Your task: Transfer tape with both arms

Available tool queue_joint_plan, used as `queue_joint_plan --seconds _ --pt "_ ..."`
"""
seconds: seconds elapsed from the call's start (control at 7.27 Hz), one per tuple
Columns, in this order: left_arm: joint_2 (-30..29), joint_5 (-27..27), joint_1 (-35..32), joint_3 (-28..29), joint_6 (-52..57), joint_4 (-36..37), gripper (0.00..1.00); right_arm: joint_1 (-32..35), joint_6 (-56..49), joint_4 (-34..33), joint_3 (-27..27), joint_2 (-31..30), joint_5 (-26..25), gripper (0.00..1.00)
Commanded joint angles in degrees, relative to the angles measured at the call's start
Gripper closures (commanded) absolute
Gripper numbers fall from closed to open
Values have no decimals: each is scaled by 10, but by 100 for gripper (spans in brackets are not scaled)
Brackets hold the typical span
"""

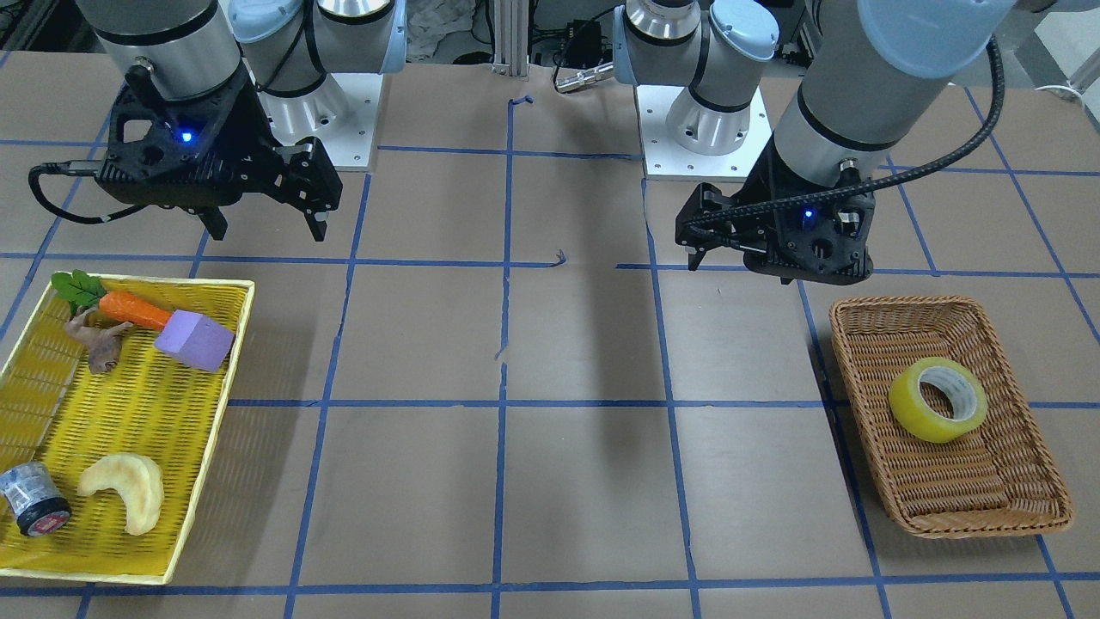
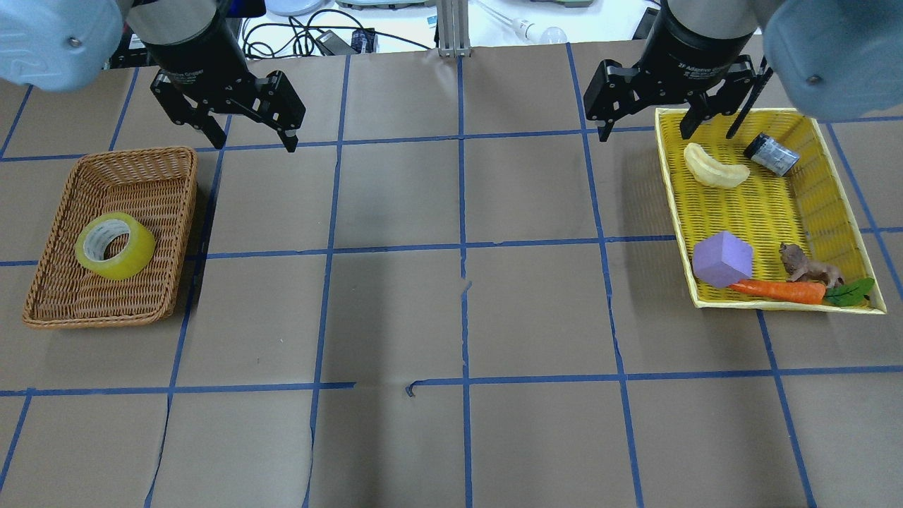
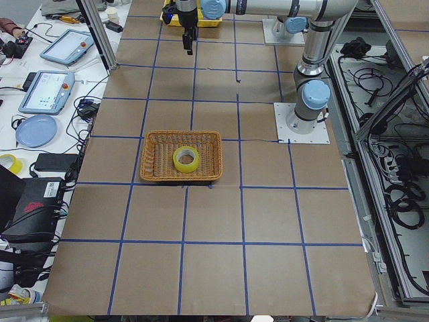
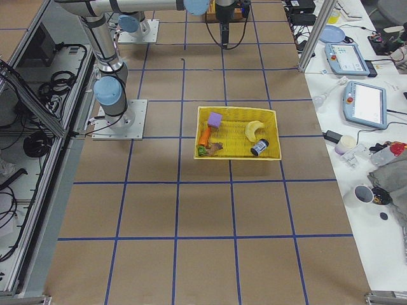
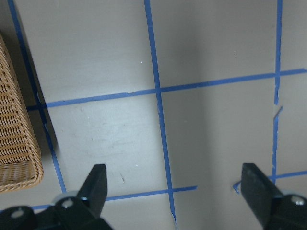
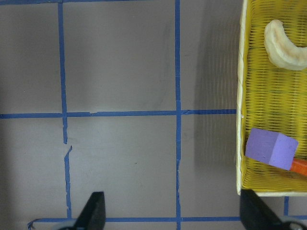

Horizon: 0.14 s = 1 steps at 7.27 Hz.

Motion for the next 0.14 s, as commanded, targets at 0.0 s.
queue_joint_plan --seconds 0.0 --pt "4 3 -2 -8 2 1 0 0 -1 0 0 0 0 0"
